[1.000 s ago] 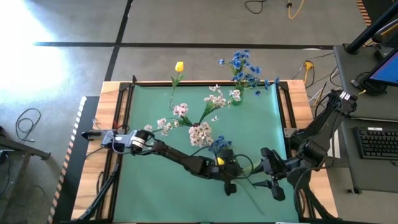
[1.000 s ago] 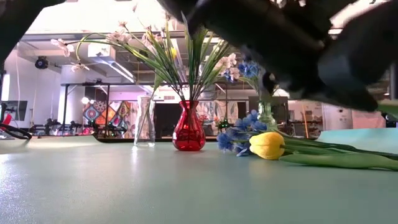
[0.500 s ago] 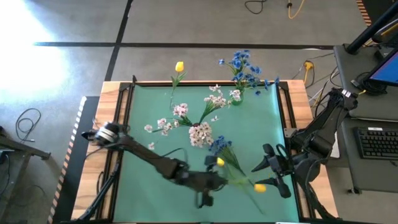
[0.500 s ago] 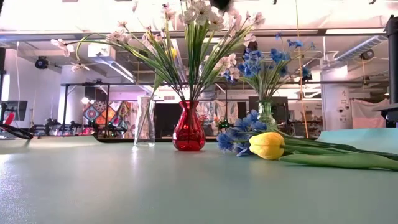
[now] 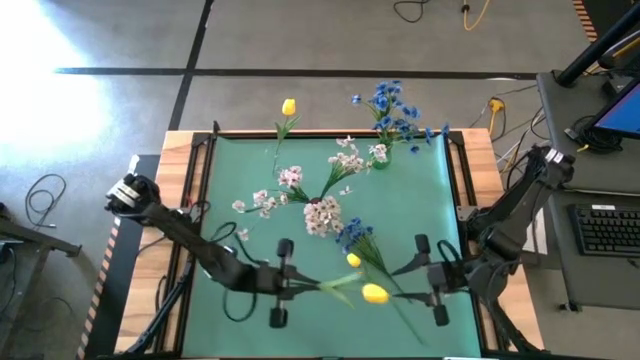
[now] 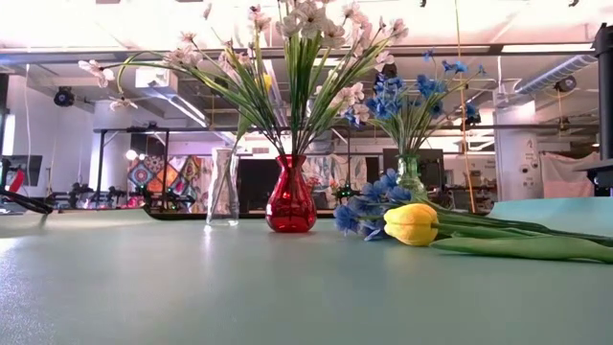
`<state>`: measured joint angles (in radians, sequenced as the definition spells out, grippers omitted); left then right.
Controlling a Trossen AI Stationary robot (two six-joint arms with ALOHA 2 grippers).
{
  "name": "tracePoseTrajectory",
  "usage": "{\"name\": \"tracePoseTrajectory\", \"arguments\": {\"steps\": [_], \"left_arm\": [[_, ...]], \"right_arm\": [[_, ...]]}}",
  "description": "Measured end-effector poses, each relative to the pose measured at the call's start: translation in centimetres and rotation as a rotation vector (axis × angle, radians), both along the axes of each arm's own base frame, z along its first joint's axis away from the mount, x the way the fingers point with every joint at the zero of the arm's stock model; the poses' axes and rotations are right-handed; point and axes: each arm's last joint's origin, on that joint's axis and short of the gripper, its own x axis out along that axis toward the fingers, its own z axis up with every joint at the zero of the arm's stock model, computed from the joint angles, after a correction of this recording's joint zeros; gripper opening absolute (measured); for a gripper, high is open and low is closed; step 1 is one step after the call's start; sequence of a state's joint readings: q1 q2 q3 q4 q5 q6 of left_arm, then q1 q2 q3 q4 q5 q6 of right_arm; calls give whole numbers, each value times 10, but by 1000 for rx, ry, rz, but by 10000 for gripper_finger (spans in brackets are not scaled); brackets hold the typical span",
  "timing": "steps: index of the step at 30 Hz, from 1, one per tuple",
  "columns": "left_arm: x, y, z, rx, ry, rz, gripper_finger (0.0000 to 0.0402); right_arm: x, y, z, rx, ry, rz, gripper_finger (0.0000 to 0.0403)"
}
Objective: Sort flowers into vase by color
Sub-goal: Put the yellow tulip into the transparent vase
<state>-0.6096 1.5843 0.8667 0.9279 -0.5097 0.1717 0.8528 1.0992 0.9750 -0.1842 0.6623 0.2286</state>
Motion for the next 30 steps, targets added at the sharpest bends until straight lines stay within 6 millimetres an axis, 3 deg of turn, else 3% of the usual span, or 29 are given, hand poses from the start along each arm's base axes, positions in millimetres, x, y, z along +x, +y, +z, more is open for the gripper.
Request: {"name": "tracePoseTrajectory", "arguments": {"steps": [5, 9, 15, 22, 30], "left_arm": [[-27, 12, -11, -77, -242, 8, 0], [-37, 20, -20, -107, -324, 21, 0], [-41, 19, -20, -67, -350, -50, 0], [-40, 16, -23, -17, -359, -105, 0], [-36, 14, -25, -1, -351, -98, 0]], "right_arm": [[28, 13, -10, -93, -99, -41, 196], [54, 21, -22, -140, -166, -65, 196], [85, 25, -38, -156, -261, -109, 196], [118, 18, -34, -41, -519, -59, 196], [150, 10, -26, 46, -553, -61, 196]]}}
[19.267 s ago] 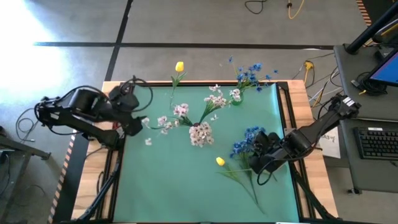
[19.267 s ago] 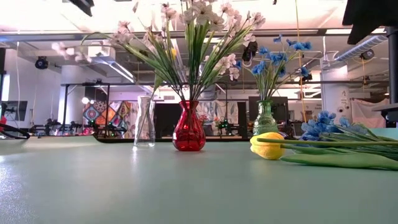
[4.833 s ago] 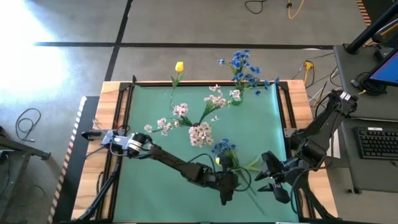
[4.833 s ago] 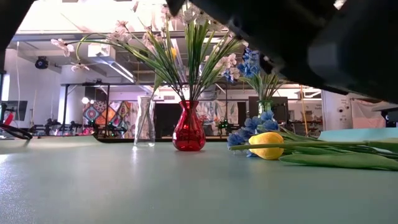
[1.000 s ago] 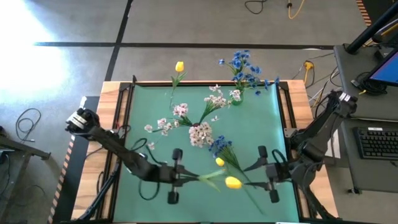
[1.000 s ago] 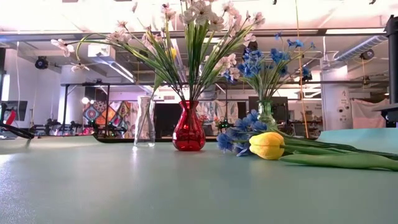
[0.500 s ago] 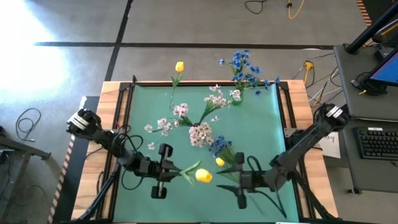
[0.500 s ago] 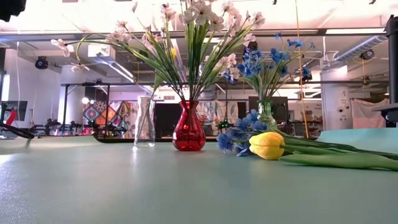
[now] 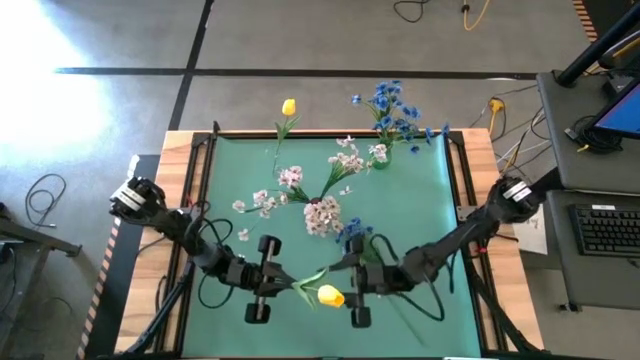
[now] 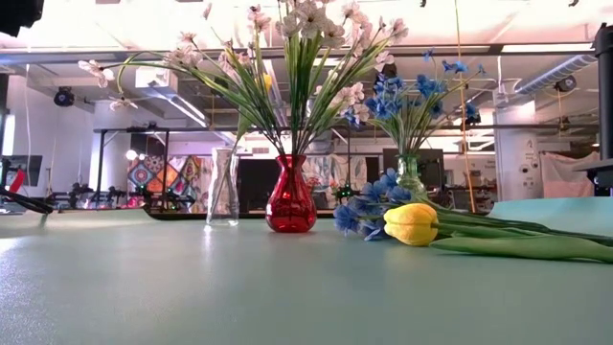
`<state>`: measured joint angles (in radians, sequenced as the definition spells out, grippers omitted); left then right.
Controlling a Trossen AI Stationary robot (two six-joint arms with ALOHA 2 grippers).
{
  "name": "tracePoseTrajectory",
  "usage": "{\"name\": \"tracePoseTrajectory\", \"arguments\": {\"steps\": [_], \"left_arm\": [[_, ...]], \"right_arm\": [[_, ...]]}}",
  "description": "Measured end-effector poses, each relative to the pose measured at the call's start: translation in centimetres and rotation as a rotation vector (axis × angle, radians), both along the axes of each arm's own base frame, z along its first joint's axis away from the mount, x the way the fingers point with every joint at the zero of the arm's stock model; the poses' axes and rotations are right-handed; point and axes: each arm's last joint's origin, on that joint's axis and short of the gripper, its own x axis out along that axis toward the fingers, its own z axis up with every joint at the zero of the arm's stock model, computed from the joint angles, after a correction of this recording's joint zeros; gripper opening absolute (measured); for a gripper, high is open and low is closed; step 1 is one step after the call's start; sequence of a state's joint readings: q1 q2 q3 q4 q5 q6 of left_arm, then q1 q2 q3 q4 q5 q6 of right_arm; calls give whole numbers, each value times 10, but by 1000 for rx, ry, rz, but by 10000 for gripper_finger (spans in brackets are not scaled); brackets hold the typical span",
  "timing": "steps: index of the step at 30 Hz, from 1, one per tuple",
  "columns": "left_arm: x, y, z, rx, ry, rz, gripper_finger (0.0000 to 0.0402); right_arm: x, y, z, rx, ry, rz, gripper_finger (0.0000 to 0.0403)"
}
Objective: Sort flowers into vase by color
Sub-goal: Put the yellow tulip into the transparent vase
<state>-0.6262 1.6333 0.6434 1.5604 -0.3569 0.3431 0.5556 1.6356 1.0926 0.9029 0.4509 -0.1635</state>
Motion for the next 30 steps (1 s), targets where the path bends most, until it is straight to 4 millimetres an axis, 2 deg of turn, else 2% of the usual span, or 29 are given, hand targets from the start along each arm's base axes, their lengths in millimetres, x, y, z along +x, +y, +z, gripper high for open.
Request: {"name": "tracePoseTrajectory", "arguments": {"steps": [5, 12, 23, 26, 30], "left_arm": [[0, 0, 0, 6, -2, 5, 0], [2, 2, 0, -22, 22, 76, 0], [4, 3, 1, -19, 27, 84, 0], [6, 5, 2, -26, 28, 100, 0], [7, 6, 2, -22, 32, 104, 0]], "right_arm": [[9, 6, 7, -35, 0, 6, 196], [27, 2, 10, -45, 18, -33, 198], [36, -10, 11, -42, 28, -59, 251], [39, -10, 7, -65, 39, -66, 244], [40, -11, 11, -78, 24, -76, 202]]}}
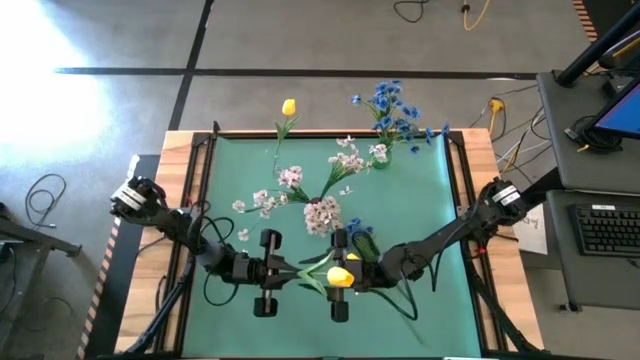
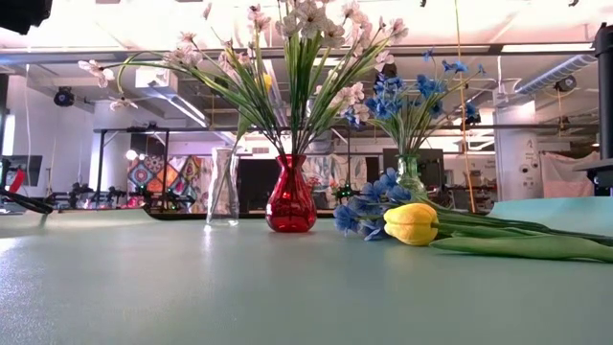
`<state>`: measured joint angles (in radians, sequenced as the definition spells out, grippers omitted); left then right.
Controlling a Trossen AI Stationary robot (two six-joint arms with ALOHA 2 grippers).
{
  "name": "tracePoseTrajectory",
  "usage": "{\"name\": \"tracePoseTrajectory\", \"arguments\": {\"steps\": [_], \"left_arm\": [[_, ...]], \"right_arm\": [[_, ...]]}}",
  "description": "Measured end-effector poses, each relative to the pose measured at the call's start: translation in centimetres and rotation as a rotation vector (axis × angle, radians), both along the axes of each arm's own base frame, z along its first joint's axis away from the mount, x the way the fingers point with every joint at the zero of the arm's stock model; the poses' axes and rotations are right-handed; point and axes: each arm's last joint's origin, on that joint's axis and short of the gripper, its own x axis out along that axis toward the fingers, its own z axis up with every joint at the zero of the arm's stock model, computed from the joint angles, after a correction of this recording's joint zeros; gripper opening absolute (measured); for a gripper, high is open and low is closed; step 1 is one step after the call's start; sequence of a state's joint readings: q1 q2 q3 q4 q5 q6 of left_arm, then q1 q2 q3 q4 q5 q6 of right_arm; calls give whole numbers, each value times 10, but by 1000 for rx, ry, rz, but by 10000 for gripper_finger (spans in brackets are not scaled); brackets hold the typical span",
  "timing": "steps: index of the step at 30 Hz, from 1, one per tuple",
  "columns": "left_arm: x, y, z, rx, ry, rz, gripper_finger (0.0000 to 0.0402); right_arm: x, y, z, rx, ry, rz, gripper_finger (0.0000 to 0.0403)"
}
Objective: Sort flowers into vase by color
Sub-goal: Put the yellow tulip into the transparent vase
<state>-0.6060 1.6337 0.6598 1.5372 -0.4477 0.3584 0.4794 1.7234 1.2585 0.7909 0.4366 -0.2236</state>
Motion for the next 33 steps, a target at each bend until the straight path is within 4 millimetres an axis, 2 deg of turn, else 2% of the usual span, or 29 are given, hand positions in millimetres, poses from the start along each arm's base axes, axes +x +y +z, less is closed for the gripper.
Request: {"name": "tracePoseTrajectory", "arguments": {"steps": [8, 10, 14, 17, 28, 33], "left_arm": [[0, 0, -1, 6, 9, 0, 0], [1, 0, -1, 4, 13, 4, 0], [1, 1, -1, -24, 25, 27, 7], [1, 0, -2, -36, 31, 22, 31], [-2, -10, -11, -58, 153, 49, 201], [0, -10, -16, -80, 203, 36, 248]], "right_arm": [[1, 0, 2, -33, 8, -6, 46], [1, 1, 2, -44, 10, -8, 22], [1, 0, 1, -43, 17, -11, 24], [0, 0, 2, -56, 38, -16, 25], [-20, -11, 15, 16, 331, 6, 20], [-21, -10, 19, 28, 516, -5, 19]]}}
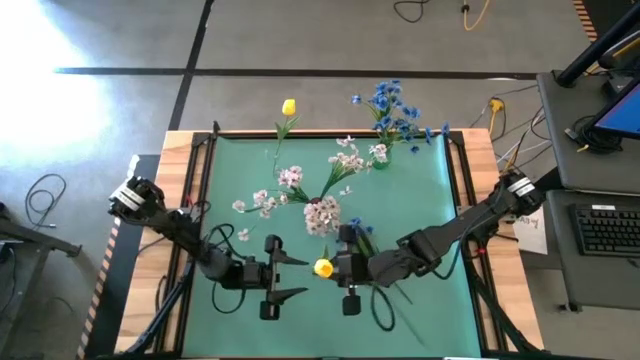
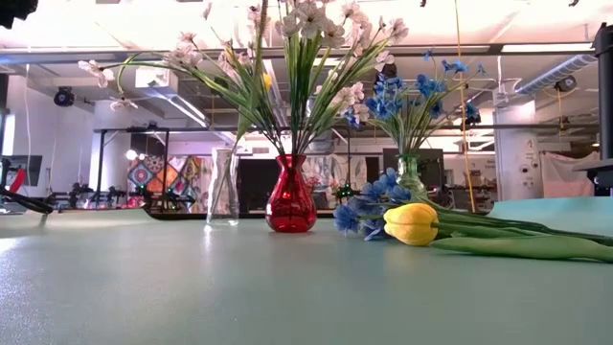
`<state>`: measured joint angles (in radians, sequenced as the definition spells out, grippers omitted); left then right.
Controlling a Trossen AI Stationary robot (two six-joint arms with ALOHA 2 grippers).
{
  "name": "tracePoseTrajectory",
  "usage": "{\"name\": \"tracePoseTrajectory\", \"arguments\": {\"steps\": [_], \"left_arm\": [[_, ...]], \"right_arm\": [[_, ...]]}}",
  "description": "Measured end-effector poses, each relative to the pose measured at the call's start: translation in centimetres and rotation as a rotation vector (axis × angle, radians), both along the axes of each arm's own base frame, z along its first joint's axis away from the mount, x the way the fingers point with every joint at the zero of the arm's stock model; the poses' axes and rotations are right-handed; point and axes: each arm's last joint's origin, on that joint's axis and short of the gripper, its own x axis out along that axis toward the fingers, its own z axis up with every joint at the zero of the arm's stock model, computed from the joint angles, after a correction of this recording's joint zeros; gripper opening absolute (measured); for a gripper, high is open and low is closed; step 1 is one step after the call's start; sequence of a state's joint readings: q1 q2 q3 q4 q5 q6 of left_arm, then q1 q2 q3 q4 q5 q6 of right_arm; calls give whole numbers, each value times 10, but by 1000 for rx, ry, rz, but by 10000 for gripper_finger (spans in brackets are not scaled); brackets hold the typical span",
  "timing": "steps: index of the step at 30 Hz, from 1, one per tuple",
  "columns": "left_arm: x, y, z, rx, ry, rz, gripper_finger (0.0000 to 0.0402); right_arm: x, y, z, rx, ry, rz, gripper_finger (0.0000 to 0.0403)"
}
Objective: Sort flowers into vase by color
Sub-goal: Put the yellow tulip into the transparent vase
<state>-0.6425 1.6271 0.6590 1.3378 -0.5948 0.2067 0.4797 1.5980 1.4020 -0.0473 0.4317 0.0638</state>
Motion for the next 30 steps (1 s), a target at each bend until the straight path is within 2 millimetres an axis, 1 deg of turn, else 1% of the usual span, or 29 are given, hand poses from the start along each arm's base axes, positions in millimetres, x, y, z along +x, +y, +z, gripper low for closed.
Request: {"name": "tracePoseTrajectory", "arguments": {"steps": [3, 6, 11, 17, 21, 25, 30], "left_arm": [[3, 2, -4, -32, 36, -8, 254], [7, 2, -8, -42, 84, -7, 253], [18, 1, -5, -38, 144, 10, 241], [22, 0, -2, -34, 169, 54, 217], [22, 1, -2, -41, 170, 66, 180], [24, 2, -3, -59, 175, 67, 131], [25, 2, -4, -41, 202, 70, 66]], "right_arm": [[3, 2, -2, -6, 50, 8, 19], [8, 4, -2, -9, 42, 14, 19], [8, 5, 0, -20, 28, 16, 21], [9, 5, -1, -31, 28, 19, 22], [9, 5, -1, -31, 28, 19, 22], [9, 5, -1, -31, 28, 19, 22], [9, 5, -1, -31, 28, 18, 22]]}}
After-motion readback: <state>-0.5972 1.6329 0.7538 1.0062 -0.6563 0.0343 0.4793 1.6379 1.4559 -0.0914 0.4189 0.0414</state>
